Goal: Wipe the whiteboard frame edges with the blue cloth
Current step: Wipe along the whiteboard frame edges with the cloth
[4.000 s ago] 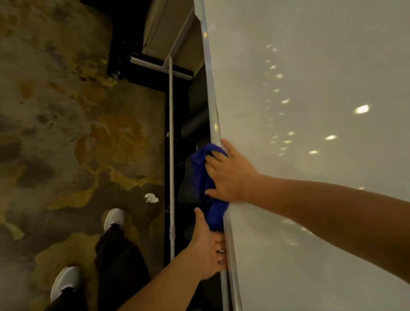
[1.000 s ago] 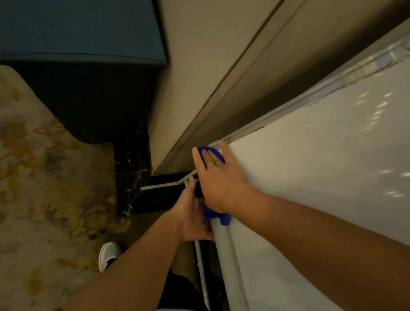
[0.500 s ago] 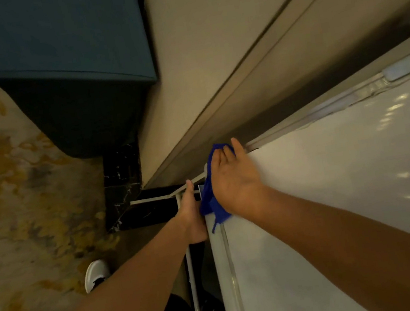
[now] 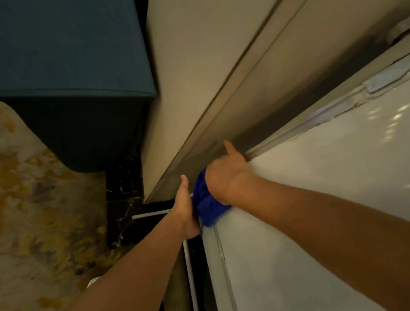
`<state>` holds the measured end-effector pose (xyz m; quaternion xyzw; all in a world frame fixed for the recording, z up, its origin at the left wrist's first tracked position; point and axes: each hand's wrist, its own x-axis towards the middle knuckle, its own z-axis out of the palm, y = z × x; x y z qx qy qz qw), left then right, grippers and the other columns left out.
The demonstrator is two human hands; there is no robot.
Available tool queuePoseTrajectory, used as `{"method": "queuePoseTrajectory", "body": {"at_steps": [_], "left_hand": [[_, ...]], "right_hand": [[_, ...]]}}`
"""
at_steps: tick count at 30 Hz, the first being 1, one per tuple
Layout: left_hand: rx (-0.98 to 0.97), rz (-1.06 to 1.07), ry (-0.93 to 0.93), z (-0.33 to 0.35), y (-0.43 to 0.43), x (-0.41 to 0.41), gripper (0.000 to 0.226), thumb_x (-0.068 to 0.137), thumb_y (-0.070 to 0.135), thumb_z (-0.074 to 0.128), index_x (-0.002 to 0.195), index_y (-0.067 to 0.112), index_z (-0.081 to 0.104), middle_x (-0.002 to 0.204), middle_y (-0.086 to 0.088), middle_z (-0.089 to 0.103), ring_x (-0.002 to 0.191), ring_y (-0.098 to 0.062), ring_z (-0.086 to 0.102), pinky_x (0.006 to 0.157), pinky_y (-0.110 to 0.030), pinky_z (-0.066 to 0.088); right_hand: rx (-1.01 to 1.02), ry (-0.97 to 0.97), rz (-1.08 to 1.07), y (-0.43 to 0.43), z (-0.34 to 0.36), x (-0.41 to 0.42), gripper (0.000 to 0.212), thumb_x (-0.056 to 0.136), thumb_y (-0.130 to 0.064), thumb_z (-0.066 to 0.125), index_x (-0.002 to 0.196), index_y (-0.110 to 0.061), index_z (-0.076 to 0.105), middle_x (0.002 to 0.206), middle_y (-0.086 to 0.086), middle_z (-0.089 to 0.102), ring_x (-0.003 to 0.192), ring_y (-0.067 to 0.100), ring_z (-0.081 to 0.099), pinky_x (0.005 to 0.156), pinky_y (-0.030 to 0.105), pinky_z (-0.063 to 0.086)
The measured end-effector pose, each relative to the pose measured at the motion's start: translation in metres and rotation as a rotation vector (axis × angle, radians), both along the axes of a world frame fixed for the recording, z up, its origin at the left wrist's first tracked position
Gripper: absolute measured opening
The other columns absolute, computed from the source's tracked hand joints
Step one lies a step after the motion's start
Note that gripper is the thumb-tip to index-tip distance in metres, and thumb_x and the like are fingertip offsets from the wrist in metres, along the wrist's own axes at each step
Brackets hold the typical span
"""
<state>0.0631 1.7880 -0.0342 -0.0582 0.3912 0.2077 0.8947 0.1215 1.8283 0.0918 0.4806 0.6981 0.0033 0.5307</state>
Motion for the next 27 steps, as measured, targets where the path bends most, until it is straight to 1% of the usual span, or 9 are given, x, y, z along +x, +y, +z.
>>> {"method": "queuePoseTrajectory", "body": {"at_steps": [3,6,8,10,12,16,20,23,27], "left_hand": [[0.139,-0.091,0.228,0.024,0.009,0.011,0.083,0.089,0.073,0.022,0.135,0.012,0.053,0.129,-0.019,0.061,0.116,-0.035,0.058,0.099,-0.045,0.047],[0.575,-0.346,0.774,0.053,0.019,0.025,0.065,0.099,0.051,0.029,0.153,0.017,0.017,0.150,-0.020,0.037,0.133,-0.041,0.037,0.112,-0.049,0.028],[0.849,-0.377,0.891,0.082,0.026,0.035,0.057,0.100,0.042,0.031,0.151,0.016,0.024,0.145,-0.020,0.043,0.128,-0.041,0.042,0.108,-0.049,0.032],[0.950,-0.305,0.787,0.108,0.032,0.044,0.059,0.098,0.054,0.027,0.123,0.011,0.059,0.120,-0.018,0.063,0.103,-0.032,0.059,0.093,-0.044,0.044],[0.966,-0.246,0.676,0.135,0.038,0.053,0.054,0.096,0.058,0.030,0.103,0.017,0.065,0.109,-0.011,0.068,0.089,-0.024,0.062,0.083,-0.038,0.046],[0.998,-0.329,0.527,0.148,0.048,0.055,0.070,0.088,0.066,0.035,0.131,0.014,0.054,0.132,-0.013,0.058,0.122,-0.032,0.054,0.105,-0.047,0.042],[0.844,-0.155,0.334,0.139,0.052,0.060,0.052,0.097,0.052,0.037,0.131,0.016,0.054,0.132,-0.013,0.058,0.114,-0.027,0.057,0.102,-0.044,0.044],[0.816,-0.153,0.266,0.142,0.051,0.064,0.040,0.098,0.052,0.032,0.113,0.028,0.061,0.123,-0.006,0.061,0.099,-0.018,0.062,0.086,-0.033,0.050],[0.774,-0.194,0.185,0.145,0.053,0.060,0.065,0.097,0.058,0.027,0.135,0.010,0.050,0.144,-0.017,0.048,0.127,-0.032,0.050,0.111,-0.046,0.035]], "right_hand": [[0.060,0.007,-0.081,0.006,0.048,0.015,0.032,0.098,-0.031,0.041,0.119,-0.020,0.062,0.129,0.002,0.062,0.125,0.024,0.050,0.117,0.053,0.010],[0.192,-0.011,-0.002,-0.003,0.092,0.030,0.032,0.097,-0.032,0.045,0.120,-0.018,0.061,0.120,0.000,0.065,0.123,0.026,0.052,0.119,0.054,0.007],[0.380,0.039,0.102,-0.015,0.122,0.044,0.037,0.097,-0.028,0.044,0.128,-0.013,0.057,0.106,0.002,0.067,0.111,0.026,0.060,0.120,0.055,0.003],[0.526,0.144,0.167,-0.022,0.147,0.059,0.054,0.095,-0.023,0.048,0.146,-0.013,0.036,0.116,0.010,0.063,0.105,0.032,0.061,0.119,0.055,0.007],[0.617,0.231,0.260,-0.026,0.175,0.074,0.063,0.090,-0.021,0.058,0.148,-0.022,0.032,0.127,0.017,0.055,0.112,0.039,0.054,0.117,0.055,0.013],[0.669,0.286,0.224,-0.044,0.184,0.082,0.038,0.097,-0.026,0.041,0.130,-0.020,0.060,0.148,0.019,0.039,0.127,0.037,0.039,0.117,0.050,0.012],[0.683,0.292,-0.005,-0.066,0.130,0.058,0.072,0.094,-0.054,0.034,0.150,-0.010,0.032,0.159,0.019,0.021,0.146,0.040,0.013,0.120,0.053,0.001],[0.740,0.191,-0.008,-0.071,0.119,0.059,0.072,0.097,-0.058,0.032,0.152,-0.012,0.025,0.164,0.015,0.005,0.149,0.037,-0.007,0.118,0.052,-0.013],[0.921,0.106,-0.016,-0.073,0.157,0.086,0.061,0.097,-0.051,0.039,0.149,-0.019,0.032,0.163,0.013,-0.009,0.148,0.040,-0.014,0.116,0.057,-0.015]]}}
